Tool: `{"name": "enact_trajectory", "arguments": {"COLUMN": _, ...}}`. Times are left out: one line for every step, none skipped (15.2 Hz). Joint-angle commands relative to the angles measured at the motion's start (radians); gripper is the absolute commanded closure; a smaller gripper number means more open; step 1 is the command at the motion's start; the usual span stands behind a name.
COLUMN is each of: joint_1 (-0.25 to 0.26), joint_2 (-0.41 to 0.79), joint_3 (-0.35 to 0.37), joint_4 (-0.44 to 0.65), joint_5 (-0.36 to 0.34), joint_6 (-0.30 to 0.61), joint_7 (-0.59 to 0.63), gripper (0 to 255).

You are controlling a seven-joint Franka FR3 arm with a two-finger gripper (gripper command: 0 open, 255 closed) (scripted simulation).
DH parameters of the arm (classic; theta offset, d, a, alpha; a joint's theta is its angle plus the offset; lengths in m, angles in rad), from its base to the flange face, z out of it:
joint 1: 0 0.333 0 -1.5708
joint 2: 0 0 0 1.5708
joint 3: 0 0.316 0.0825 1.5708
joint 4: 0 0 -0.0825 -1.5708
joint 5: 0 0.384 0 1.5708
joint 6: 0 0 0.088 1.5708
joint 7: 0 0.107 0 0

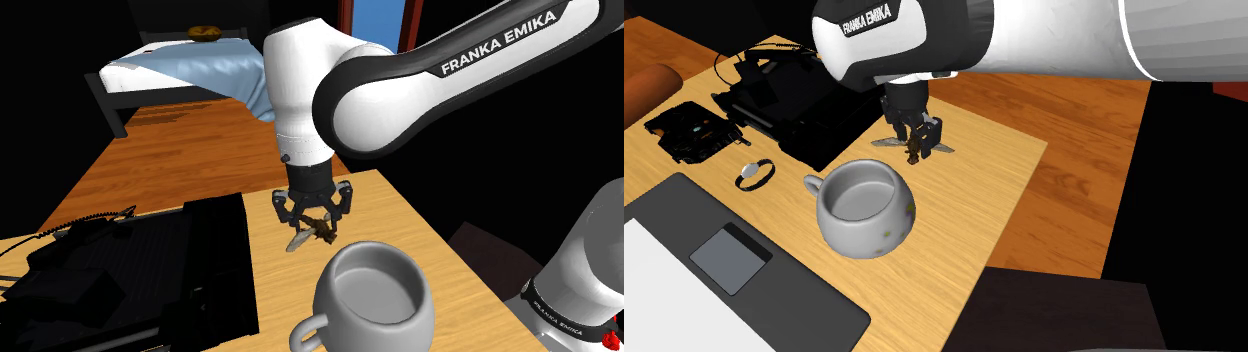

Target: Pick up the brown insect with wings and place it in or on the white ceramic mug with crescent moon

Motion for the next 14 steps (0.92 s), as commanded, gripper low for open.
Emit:
{"name": "enact_trajectory", "arguments": {"joint_1": 0.000, "joint_2": 0.000, "joint_3": 0.000, "joint_4": 0.000, "joint_5": 0.000, "joint_6": 0.000, "joint_7": 0.000, "gripper": 255}}
{"name": "enact_trajectory", "arguments": {"joint_1": 0.000, "joint_2": 0.000, "joint_3": 0.000, "joint_4": 0.000, "joint_5": 0.000, "joint_6": 0.000, "joint_7": 0.000, "gripper": 255}}
{"name": "enact_trajectory", "arguments": {"joint_1": 0.000, "joint_2": 0.000, "joint_3": 0.000, "joint_4": 0.000, "joint_5": 0.000, "joint_6": 0.000, "joint_7": 0.000, "gripper": 255}}
{"name": "enact_trajectory", "arguments": {"joint_1": 0.000, "joint_2": 0.000, "joint_3": 0.000, "joint_4": 0.000, "joint_5": 0.000, "joint_6": 0.000, "joint_7": 0.000, "gripper": 255}}
{"name": "enact_trajectory", "arguments": {"joint_1": 0.000, "joint_2": 0.000, "joint_3": 0.000, "joint_4": 0.000, "joint_5": 0.000, "joint_6": 0.000, "joint_7": 0.000, "gripper": 255}}
{"name": "enact_trajectory", "arguments": {"joint_1": 0.000, "joint_2": 0.000, "joint_3": 0.000, "joint_4": 0.000, "joint_5": 0.000, "joint_6": 0.000, "joint_7": 0.000, "gripper": 255}}
{"name": "enact_trajectory", "arguments": {"joint_1": 0.000, "joint_2": 0.000, "joint_3": 0.000, "joint_4": 0.000, "joint_5": 0.000, "joint_6": 0.000, "joint_7": 0.000, "gripper": 255}}
{"name": "enact_trajectory", "arguments": {"joint_1": 0.000, "joint_2": 0.000, "joint_3": 0.000, "joint_4": 0.000, "joint_5": 0.000, "joint_6": 0.000, "joint_7": 0.000, "gripper": 255}}
{"name": "enact_trajectory", "arguments": {"joint_1": 0.000, "joint_2": 0.000, "joint_3": 0.000, "joint_4": 0.000, "joint_5": 0.000, "joint_6": 0.000, "joint_7": 0.000, "gripper": 255}}
{"name": "enact_trajectory", "arguments": {"joint_1": 0.000, "joint_2": -0.005, "joint_3": -0.001, "joint_4": 0.009, "joint_5": 0.003, "joint_6": -0.013, "joint_7": -0.002, "gripper": 255}}
{"name": "enact_trajectory", "arguments": {"joint_1": -0.001, "joint_2": -0.010, "joint_3": -0.002, "joint_4": 0.018, "joint_5": 0.006, "joint_6": -0.027, "joint_7": -0.005, "gripper": 255}}
{"name": "enact_trajectory", "arguments": {"joint_1": -0.001, "joint_2": -0.015, "joint_3": -0.003, "joint_4": 0.027, "joint_5": 0.008, "joint_6": -0.040, "joint_7": -0.007, "gripper": 255}}
{"name": "enact_trajectory", "arguments": {"joint_1": -0.001, "joint_2": -0.020, "joint_3": -0.004, "joint_4": 0.037, "joint_5": 0.011, "joint_6": -0.053, "joint_7": -0.008, "gripper": 255}}
{"name": "enact_trajectory", "arguments": {"joint_1": -0.002, "joint_2": -0.024, "joint_3": -0.005, "joint_4": 0.047, "joint_5": 0.013, "joint_6": -0.067, "joint_7": -0.010, "gripper": 255}}
